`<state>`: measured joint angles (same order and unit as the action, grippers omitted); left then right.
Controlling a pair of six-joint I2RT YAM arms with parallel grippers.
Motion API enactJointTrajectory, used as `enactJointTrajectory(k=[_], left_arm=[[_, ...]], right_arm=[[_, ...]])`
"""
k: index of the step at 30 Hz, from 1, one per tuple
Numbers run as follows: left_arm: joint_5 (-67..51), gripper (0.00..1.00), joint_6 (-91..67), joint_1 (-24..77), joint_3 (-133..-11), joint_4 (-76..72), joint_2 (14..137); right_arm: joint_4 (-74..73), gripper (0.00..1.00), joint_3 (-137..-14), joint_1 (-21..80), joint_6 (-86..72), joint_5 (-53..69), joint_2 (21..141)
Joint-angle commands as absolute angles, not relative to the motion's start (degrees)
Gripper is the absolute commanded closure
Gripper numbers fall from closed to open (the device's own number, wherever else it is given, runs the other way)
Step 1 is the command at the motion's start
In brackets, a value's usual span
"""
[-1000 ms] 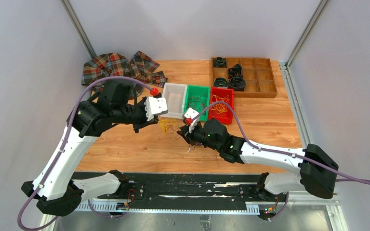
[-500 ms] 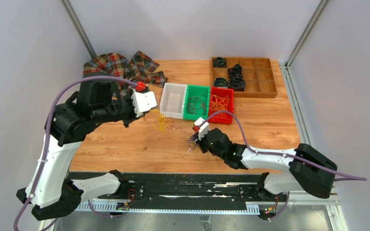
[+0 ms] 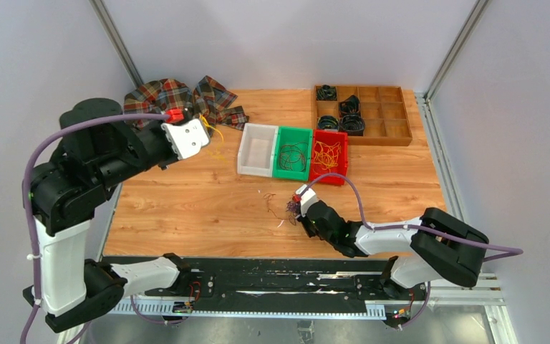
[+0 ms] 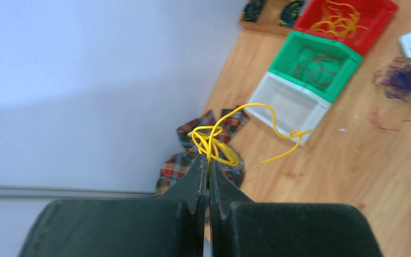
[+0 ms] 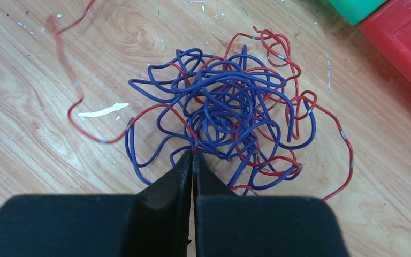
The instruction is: Untangle the cables
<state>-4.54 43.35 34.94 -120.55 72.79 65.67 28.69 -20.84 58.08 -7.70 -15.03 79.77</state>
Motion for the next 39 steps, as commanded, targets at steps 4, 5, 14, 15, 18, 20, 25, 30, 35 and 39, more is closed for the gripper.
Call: enactJointTrajectory(k=[4,5,14,15,18,20,25,30,35,39], left_arm=[[-3.2,1.0,45.9,34.7,-124.0,70.0,66.1],[-5.0,1.0,45.4,34.7,-122.3,70.0,65.5],[-19.1,1.0,41.7,34.8,-106.6,69.9,59.9],[-19.8,0.99,41.3,34.7,-105.4,69.9,59.6],[-20.2,1.0,39.6,34.7,-101.9,69.9,59.4],[-20.8,0.99,39.4,34.7,-99.5,70.0,59.1],[-22.0,1.0,38.3,34.7,-96.2,69.7,59.0],[-24.9,1.0,36.9,34.7,-96.4,69.3,59.0],[-28.1,1.0,35.7,34.7,-96.9,69.3,58.8],[-29.1,0.99,35.0,34.7,-96.7,69.3,58.7]], right_arm=[[25.0,0.91,-21.5,57.4,-8.6,-12.3,76.9],[23.4,0.84,-23.1,57.4,-8.2,-11.1,75.1],[11.7,0.35,-43.5,57.4,-5.3,4.9,59.7],[10.9,0.31,-45.6,57.4,-4.8,6.6,59.2],[11.6,0.26,-50.5,57.4,-4.1,10.2,58.8],[13.5,0.25,-53.1,57.4,-4.6,12.7,59.6],[15.2,0.23,-60.2,57.4,-6.0,17.9,64.7],[16.0,0.22,-64.9,57.4,-6.3,20.6,71.2],[16.9,0.33,-66.1,57.4,-4.9,20.3,75.6],[17.8,0.76,-64.9,57.3,-4.5,17.9,75.8]])
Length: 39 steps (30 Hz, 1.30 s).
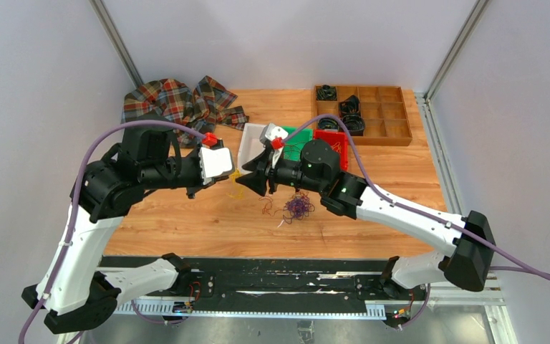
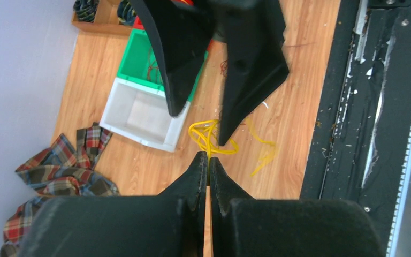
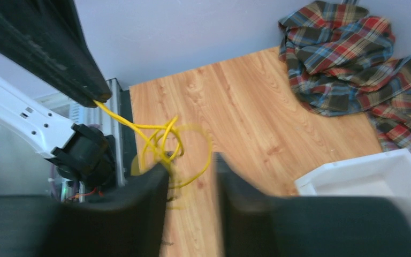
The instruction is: Untangle the cables
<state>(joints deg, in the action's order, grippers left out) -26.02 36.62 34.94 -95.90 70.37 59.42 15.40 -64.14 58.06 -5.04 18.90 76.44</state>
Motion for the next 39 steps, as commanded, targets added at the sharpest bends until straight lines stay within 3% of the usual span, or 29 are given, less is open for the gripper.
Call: enactJointTrajectory(k=[1,2,5,8,10,12,15,17,27,39], left_arm=[[-29.2,0.99,35.0,34.7,-96.5,69.3,58.8],[-29.2,1.0,35.1,34.7,-96.2,69.3,58.8],[-28.5,0.98,34.7,34.7,-94.8,68.4,58.6],[-24.8,0.86,34.3,34.7,-93.3,66.3,58.6],[-21.4,0.71,34.1,34.7,-92.3,64.6,58.5],[-18.1,0.39,33.4,34.7,-91.6,62.7,58.5],[-15.8,0.2,32.8,34.7,-91.2,61.7,58.8],[-14.6,0.01,32.3,34.7,-90.6,61.2,58.8],[-12.1,0.02,32.7,34.7,-87.1,61.0,57.9],[-11.2,0.02,32.8,34.7,-84.9,61.1,56.0]], right_arm=[[18.0,0.89,-64.6,57.2,-3.9,17.4,75.4],[17.9,0.98,-64.0,57.1,-3.6,16.6,74.9],[17.3,0.99,-62.6,56.5,-2.8,14.7,73.1],[15.4,0.99,-61.2,53.9,-3.4,14.0,71.7],[14.6,0.99,-59.5,51.9,-4.0,13.5,70.7],[13.7,0.99,-58.1,49.5,-4.5,12.3,69.8],[12.3,0.99,-56.2,45.3,-5.0,10.5,68.5],[10.5,0.99,-55.7,42.6,-4.3,7.7,68.2],[-0.8,0.99,-57.6,27.9,-5.9,-12.5,72.7],[-1.6,0.99,-60.3,24.5,-8.1,-15.7,85.9]])
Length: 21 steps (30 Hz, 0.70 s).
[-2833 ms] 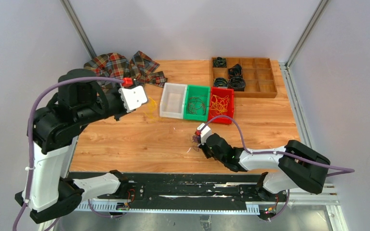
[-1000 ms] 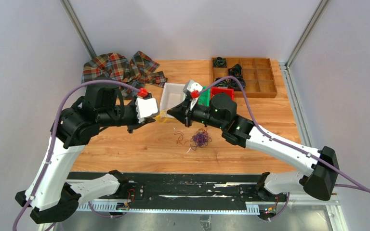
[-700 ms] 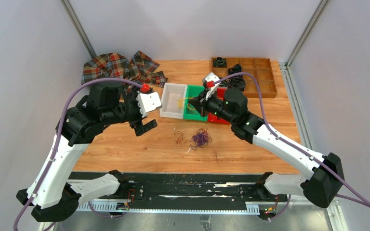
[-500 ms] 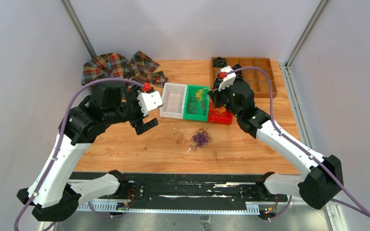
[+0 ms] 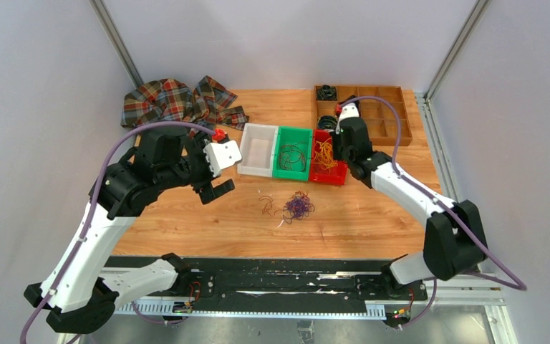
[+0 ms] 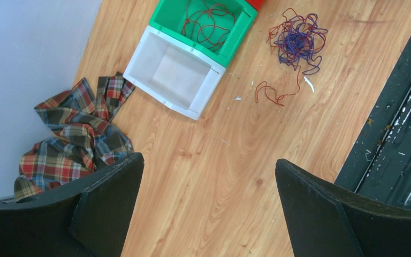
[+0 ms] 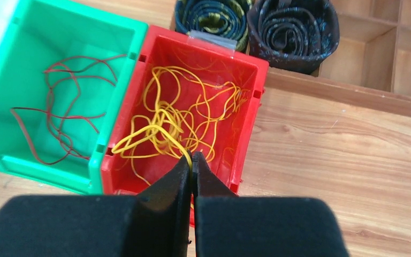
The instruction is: Untangle the cables
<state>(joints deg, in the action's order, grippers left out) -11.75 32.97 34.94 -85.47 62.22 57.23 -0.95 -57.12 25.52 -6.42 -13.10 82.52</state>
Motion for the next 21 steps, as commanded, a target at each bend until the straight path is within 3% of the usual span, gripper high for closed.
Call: enactJointTrajectory(k=[1,12,16,21], left_arm=[[-11.2,0.02,32.9,34.7,-84.8,61.1,55.8],[-10.8,0.02,33.6,34.7,-83.9,61.1,54.1],[-10.4,0.02,33.4,34.7,-83.8,61.2,53.8],[-9.9,0.02,33.1,34.7,-83.9,61.2,54.0]], right_arm=[[-1.9,0.99,-61.0,24.3,-8.6,-15.8,87.3],[-5.1,0.95,-69.7,22.5,-13.1,-15.3,99.2],[-5.6,0.77,-71.4,21.7,-15.2,-15.2,102.3],[-7.5,0.62,-74.0,21.6,-15.0,-14.9,103.3]])
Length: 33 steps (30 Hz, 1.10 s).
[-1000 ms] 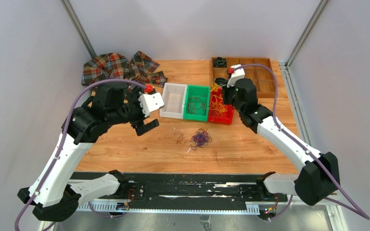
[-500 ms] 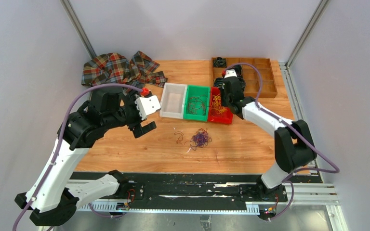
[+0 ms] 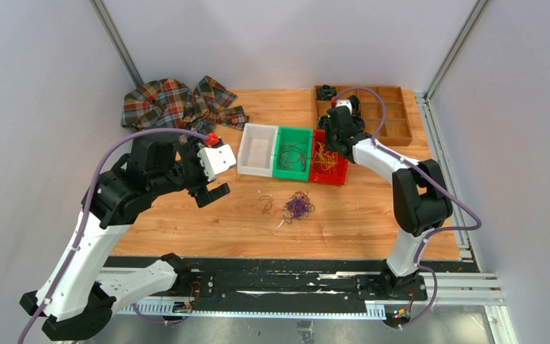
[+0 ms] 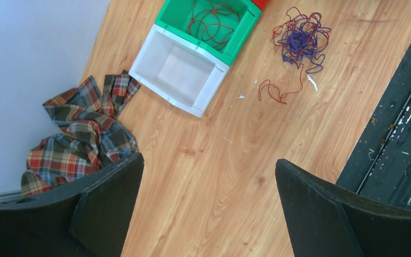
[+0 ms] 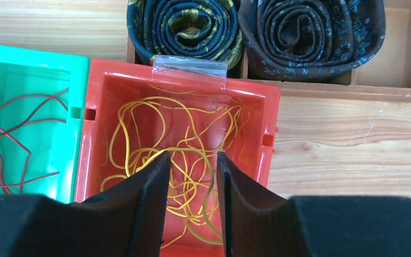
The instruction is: Untangle the cables
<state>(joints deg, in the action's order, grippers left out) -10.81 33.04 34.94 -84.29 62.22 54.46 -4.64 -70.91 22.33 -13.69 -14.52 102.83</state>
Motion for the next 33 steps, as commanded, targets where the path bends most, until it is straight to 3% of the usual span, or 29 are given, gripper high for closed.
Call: enactJointTrajectory(k=[1,6,15,19,23,30,33], left_arm=[[-9.9,0.02,33.1,34.7,-84.0,61.2,54.0],[-10.3,0.02,33.2,34.7,-84.0,61.2,54.0],[-11.1,0.02,32.5,34.7,-85.4,61.6,54.9],[-10.8,0.02,31.9,34.7,-84.9,62.1,55.8],[-11.7,0.02,30.7,34.2,-82.3,62.1,57.2],[-18.1,0.02,31.4,32.6,-76.2,61.1,60.7],[-21.5,0.02,30.8,32.6,-71.6,57.1,62.2]], right_arm=[[-7.6,0.59,-74.0,21.7,-14.9,-14.9,102.7],[-6.3,0.55,-72.7,21.7,-12.7,-13.8,99.8],[-9.8,0.67,-73.5,22.1,-13.7,-10.1,101.8],[-7.8,0.58,-71.5,27.5,-8.6,-14.7,95.6],[3.1,0.39,-61.2,37.1,0.3,-21.2,85.7],[6.4,0.36,-50.1,42.1,-2.7,-1.2,78.4],[7.2,0.35,-46.5,45.3,-1.5,-1.5,77.8]])
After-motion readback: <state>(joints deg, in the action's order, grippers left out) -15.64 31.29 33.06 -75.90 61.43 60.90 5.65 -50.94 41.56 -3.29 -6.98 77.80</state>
